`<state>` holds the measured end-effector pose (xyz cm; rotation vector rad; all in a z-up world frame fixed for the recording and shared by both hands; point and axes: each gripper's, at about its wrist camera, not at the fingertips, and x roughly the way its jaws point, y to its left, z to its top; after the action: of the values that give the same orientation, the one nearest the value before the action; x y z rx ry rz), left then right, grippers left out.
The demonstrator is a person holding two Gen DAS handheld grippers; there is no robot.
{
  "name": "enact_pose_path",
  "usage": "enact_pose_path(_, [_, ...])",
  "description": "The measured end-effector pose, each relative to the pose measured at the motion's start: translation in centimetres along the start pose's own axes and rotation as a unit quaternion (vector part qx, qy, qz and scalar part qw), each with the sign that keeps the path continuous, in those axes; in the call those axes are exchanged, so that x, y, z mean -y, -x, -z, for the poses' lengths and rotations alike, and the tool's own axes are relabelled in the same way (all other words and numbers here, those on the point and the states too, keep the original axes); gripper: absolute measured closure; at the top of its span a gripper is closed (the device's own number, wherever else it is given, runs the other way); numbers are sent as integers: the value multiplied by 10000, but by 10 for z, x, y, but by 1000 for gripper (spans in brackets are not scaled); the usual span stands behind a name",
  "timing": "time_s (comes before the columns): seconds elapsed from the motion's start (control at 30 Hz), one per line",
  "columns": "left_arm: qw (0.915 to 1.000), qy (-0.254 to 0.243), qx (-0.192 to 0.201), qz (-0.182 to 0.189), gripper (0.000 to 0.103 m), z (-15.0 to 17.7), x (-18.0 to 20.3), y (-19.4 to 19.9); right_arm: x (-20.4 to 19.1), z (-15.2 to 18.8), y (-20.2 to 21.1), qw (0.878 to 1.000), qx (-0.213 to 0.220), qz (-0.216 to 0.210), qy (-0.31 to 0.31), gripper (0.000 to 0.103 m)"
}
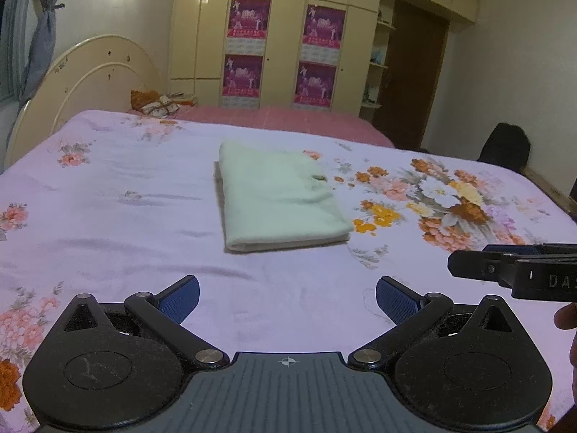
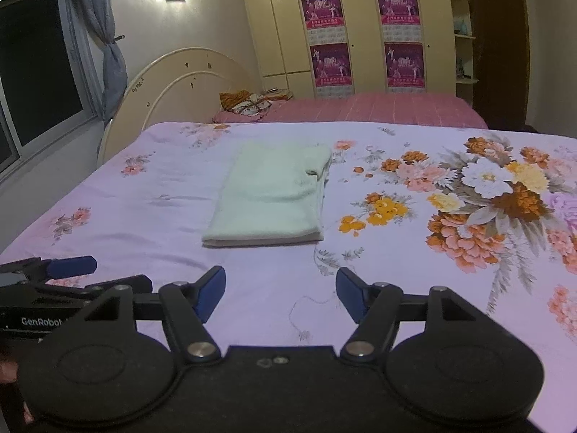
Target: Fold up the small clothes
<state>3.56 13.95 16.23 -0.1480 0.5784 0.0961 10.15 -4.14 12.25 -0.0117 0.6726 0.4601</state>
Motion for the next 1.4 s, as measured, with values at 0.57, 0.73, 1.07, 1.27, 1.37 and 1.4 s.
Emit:
enact_pose_path(0.57, [9998, -42, 197, 26, 0, 9, -2, 37, -21, 22, 31, 9999, 108, 100, -36, 35])
enact_pose_path(0.73, [9997, -7, 229, -18, 0, 7, -4, 38, -26, 20, 29, 9999, 111, 69, -15, 35])
enact_pose_path(1.07, [9997, -60, 253, 2, 0, 5, 3, 35, -25, 19, 27, 9999, 112, 85, -45, 35])
enact_pose_path(1.27, [9996, -109, 266, 4, 0, 4, 9, 35, -19, 20, 29, 9999, 121, 86, -62, 34])
enact_pose_path(1.37, [9995, -118, 289, -8, 0, 3, 11, 36, -15, 20, 29, 9999, 121, 88, -74, 34])
enact_pose_path(1.4, [9995, -125, 295, -13, 0, 4, 11, 37, -15, 20, 30, 9998, 129, 94, -71, 34])
